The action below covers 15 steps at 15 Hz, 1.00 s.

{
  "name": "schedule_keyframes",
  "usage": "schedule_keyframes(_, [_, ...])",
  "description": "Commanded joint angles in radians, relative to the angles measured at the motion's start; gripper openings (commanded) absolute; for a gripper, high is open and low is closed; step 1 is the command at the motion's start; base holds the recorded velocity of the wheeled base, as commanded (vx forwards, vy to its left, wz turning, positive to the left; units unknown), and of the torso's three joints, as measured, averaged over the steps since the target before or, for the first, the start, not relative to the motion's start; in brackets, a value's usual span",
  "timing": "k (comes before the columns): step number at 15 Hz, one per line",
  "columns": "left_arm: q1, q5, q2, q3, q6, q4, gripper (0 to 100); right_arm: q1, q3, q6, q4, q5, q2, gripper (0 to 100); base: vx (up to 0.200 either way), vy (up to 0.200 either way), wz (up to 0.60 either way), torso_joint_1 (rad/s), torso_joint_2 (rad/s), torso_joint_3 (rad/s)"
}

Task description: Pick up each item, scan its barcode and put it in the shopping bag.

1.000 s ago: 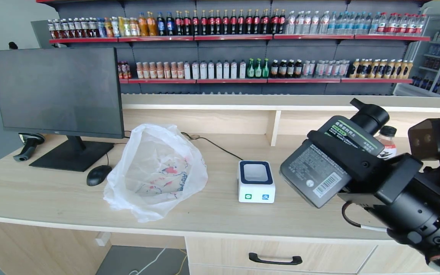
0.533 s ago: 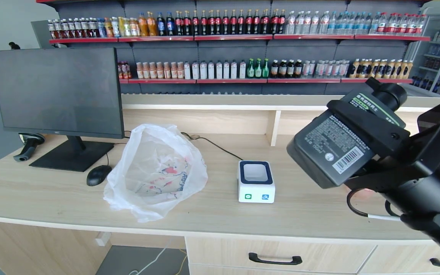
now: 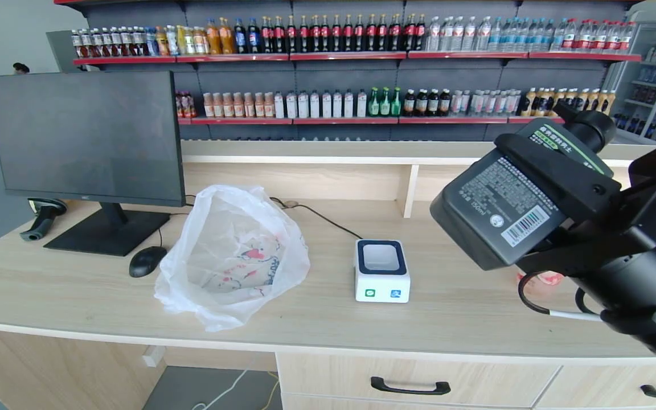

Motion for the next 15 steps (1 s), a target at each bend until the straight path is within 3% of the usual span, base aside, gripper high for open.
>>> schedule_keyframes(1, [-0.001,0.001,0.0,0.0,0.0,0.0,100,0.001,0.001,0.0,-0.001,0.0,0.0,0,0.0,0.0,0.0,0.0,0.0,0.0])
schedule_keyframes(11, [0.001,0.001,0.0,0.0,0.0,0.0,100,0.04,0.093,-0.01,-0.001,0.0,0.02,0,0.0,0.0,0.0,0.0,0.0,0.0])
schedule_keyframes(15, [0.001,0.001,0.0,0.0,0.0,0.0,100,0.094,0.146,-0.086,-0.001,0.003,0.051,0,0.0,0.0,0.0,0.0,0.0,0.0])
